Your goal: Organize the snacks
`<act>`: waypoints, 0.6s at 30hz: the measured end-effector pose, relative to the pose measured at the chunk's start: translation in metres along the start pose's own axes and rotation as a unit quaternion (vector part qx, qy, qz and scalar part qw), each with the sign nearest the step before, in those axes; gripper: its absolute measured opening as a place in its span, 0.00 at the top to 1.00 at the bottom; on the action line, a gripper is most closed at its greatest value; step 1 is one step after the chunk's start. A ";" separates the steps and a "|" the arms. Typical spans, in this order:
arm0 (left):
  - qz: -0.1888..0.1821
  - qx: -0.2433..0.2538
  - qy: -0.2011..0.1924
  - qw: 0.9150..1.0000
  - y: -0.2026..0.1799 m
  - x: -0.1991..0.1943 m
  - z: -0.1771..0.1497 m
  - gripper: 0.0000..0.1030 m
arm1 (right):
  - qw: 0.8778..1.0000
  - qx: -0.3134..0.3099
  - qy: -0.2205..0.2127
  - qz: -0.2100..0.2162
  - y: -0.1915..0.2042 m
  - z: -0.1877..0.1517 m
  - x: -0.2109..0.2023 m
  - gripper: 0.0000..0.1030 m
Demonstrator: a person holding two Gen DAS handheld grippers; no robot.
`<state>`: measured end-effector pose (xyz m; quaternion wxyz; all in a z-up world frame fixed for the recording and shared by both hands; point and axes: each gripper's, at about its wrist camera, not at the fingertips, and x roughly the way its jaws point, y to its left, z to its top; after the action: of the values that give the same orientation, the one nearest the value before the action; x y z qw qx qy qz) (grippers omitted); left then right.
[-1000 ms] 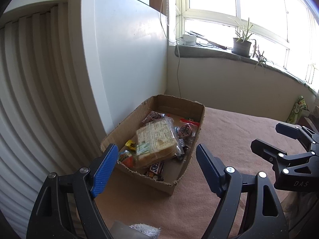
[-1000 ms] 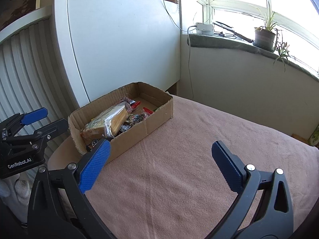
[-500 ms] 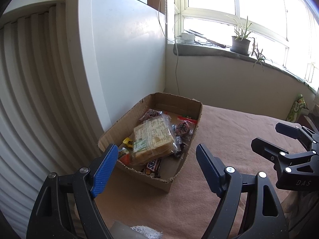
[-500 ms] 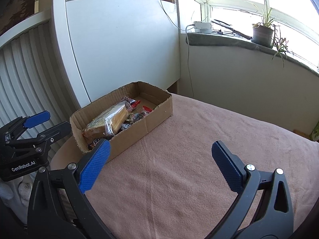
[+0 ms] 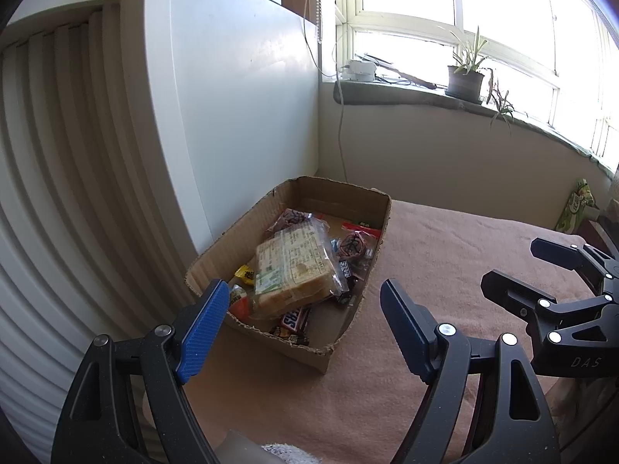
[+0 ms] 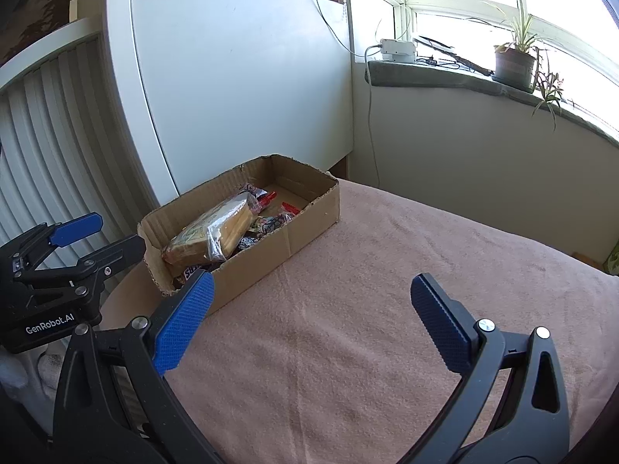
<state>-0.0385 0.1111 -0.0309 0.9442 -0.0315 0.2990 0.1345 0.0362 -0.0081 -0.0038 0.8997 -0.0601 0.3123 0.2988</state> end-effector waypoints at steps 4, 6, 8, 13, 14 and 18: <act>-0.002 0.000 0.002 1.000 -0.001 0.001 -0.002 0.22 | 1.000 0.002 0.005 0.001 -0.002 -0.001 0.002 0.00; -0.003 -0.002 0.003 1.000 -0.001 0.001 -0.002 0.22 | 1.000 0.003 0.006 0.002 -0.003 -0.002 0.003 0.00; -0.005 -0.001 0.003 1.000 -0.001 0.002 -0.001 0.22 | 1.000 0.003 0.005 0.002 -0.003 -0.002 0.003 0.00; -0.005 0.000 0.002 1.000 -0.001 0.002 -0.001 0.22 | 1.000 0.003 0.007 0.005 -0.004 -0.002 0.005 0.00; -0.005 0.001 0.002 1.000 -0.001 0.001 -0.001 0.22 | 1.000 0.003 0.009 0.006 -0.003 -0.003 0.005 0.00; -0.005 0.000 0.003 1.000 0.000 0.002 -0.001 0.22 | 1.000 0.001 0.012 0.007 -0.004 -0.004 0.006 0.00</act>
<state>-0.0376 0.1111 -0.0332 0.9439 -0.0338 0.3017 0.1300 0.0402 -0.0093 -0.0108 0.8940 -0.0609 0.3233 0.3042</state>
